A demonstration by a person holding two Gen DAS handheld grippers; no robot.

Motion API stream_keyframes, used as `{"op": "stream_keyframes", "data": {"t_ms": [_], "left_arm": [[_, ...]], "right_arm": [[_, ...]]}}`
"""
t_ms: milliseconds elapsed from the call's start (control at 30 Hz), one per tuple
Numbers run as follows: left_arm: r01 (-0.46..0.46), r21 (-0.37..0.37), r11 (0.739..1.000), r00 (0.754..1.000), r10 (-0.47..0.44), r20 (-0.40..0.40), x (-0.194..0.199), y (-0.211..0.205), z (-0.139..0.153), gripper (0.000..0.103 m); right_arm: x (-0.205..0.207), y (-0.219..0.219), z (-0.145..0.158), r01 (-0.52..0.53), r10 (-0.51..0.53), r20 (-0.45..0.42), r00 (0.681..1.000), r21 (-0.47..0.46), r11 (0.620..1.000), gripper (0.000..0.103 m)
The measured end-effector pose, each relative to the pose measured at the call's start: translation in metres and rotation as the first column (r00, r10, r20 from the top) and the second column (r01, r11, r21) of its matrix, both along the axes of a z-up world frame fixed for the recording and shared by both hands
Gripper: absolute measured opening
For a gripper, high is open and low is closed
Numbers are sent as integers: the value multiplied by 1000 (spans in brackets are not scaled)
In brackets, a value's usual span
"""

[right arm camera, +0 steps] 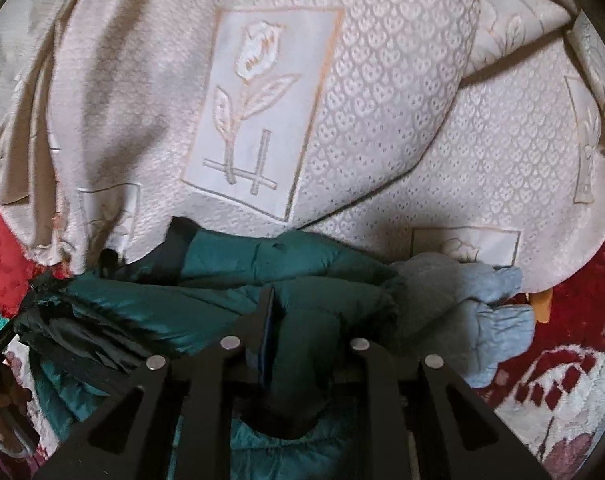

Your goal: Fold large clothes

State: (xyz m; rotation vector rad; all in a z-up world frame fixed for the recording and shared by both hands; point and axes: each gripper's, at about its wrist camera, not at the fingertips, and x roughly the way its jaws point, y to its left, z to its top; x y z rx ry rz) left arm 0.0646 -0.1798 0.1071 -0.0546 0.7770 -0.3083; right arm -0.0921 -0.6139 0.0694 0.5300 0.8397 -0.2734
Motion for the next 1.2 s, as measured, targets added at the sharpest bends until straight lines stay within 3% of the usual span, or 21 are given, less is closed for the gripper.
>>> {"op": "stream_keyframes", "data": {"t_ms": [100,167,300,367,533,633,700,767,833,933,1000,1067,1200], "left_arm": [[37,-107,994,999,-40,-27,6,16,3,0],[52,-171,984,998,-58,-32,6,27,9,6],[28,-170,985,997,-15,78,-7,46,35,46],[34,-203,979,994,-12,109,-14,57,45,47],[70,-196,978,993,-51,103,-36,55,39,47],[131,-120,984,990,-124,65,-47,30,18,47],[141,-19,990,989,-140,47,-50,9,2,47],[140,35,990,990,-141,29,-48,-6,-13,46],[119,25,993,993,-119,23,-43,-9,-20,46],[80,-13,997,997,-80,12,-34,-8,-24,46],[58,-15,998,998,-58,8,-28,-8,-26,46],[37,-2,999,999,-37,5,-24,-11,-28,46],[16,29,999,1000,-16,3,-15,-16,-33,46]], "right_arm": [[12,0,-8,10,-10,-18,1000,-11,1000,19],[18,-2,-11,13,-13,-21,1000,-3,1000,19],[28,0,-16,21,-22,-34,999,-15,1000,19],[33,3,-17,24,-26,-42,999,-31,999,20],[39,6,-19,44,-45,-34,998,-15,999,24],[34,3,-13,35,-36,4,999,43,998,32],[21,-1,0,24,-33,98,995,99,995,59],[4,-3,13,30,-58,188,980,150,988,79],[-16,0,31,44,-77,259,963,131,990,81],[-30,17,49,0,-10,295,955,36,999,81],[-26,37,52,-64,75,274,959,-49,997,81],[-4,65,42,-164,189,134,973,-177,970,81],[36,80,4,-203,207,-8,978,-227,953,80]]}}
